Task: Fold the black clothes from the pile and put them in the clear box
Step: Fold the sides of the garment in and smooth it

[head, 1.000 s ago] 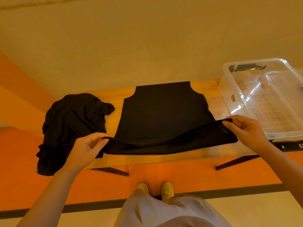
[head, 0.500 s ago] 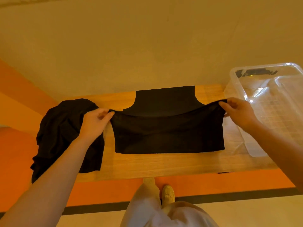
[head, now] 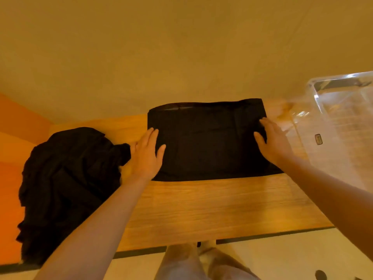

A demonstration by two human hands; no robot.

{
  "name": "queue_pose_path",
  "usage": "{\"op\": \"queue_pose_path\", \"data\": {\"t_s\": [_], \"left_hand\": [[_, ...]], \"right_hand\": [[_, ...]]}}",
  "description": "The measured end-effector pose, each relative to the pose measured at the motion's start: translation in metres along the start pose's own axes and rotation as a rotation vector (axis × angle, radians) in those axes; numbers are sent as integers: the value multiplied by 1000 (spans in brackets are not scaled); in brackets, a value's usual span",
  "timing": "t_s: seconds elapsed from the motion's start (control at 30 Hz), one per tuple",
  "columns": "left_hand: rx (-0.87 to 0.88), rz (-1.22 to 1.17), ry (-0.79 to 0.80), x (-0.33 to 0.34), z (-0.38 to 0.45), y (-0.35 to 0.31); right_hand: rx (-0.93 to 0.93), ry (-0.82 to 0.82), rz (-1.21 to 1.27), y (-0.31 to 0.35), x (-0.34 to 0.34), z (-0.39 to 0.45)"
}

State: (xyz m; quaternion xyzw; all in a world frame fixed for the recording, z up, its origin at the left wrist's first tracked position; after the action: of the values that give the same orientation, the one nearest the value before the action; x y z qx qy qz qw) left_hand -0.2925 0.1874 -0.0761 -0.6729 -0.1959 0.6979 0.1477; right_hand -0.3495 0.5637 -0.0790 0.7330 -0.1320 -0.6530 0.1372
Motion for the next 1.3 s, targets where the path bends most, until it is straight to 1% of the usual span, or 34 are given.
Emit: {"op": "queue_pose_path", "data": {"t_s": [0.07, 0.13, 0.2, 0.27, 0.43, 0.77, 0.83, 0.93, 1.0, 1.07, 1.2, 1.3], "left_hand": [[85, 76, 88, 24, -32, -2], [78, 118, 152, 42, -56, 7], [33, 134, 173, 49, -70, 19], [14, 152, 181, 51, -81, 24], [5, 183, 193, 50, -111, 23], [-79, 248, 254, 43, -203, 16], [-91, 241, 238, 31, -199, 12], [-36, 223, 197, 21, -168, 1], [-13, 178, 175, 25, -137, -4], [-4, 162, 191, 35, -107, -6], [6, 223, 244, 54, -74, 5], [27, 239, 246, 56, -78, 12]], "right_hand": [[-112, 35, -120, 5, 22, -27], [-197, 56, -240, 6, 39, -49], [-215, 89, -324, -1, 53, -66], [-190, 125, -376, -12, 63, -77], [-190, 135, -442, -22, 71, -103], [-256, 141, -409, -24, 68, -183], [-256, 127, -368, -18, 61, -182], [-261, 95, -309, 5, 54, -155], [-263, 98, -320, 21, 56, -125], [-256, 118, -354, 31, 63, -96], [-153, 152, -382, 19, 69, -57], [-94, 176, -356, 6, 68, -61]]}}
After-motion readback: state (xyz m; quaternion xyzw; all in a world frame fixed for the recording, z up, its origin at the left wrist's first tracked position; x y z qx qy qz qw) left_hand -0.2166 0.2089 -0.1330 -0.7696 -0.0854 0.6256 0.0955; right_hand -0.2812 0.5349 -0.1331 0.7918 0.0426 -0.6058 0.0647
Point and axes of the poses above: each hand's wrist, its own z-axis towards the middle knuckle, its own x-axis out of the palm, y = z × x, the point moved 9 cm from there along z, towards the middle knuckle, and after that the axes turned 8 degrees about -z, right-handed, at the moved point
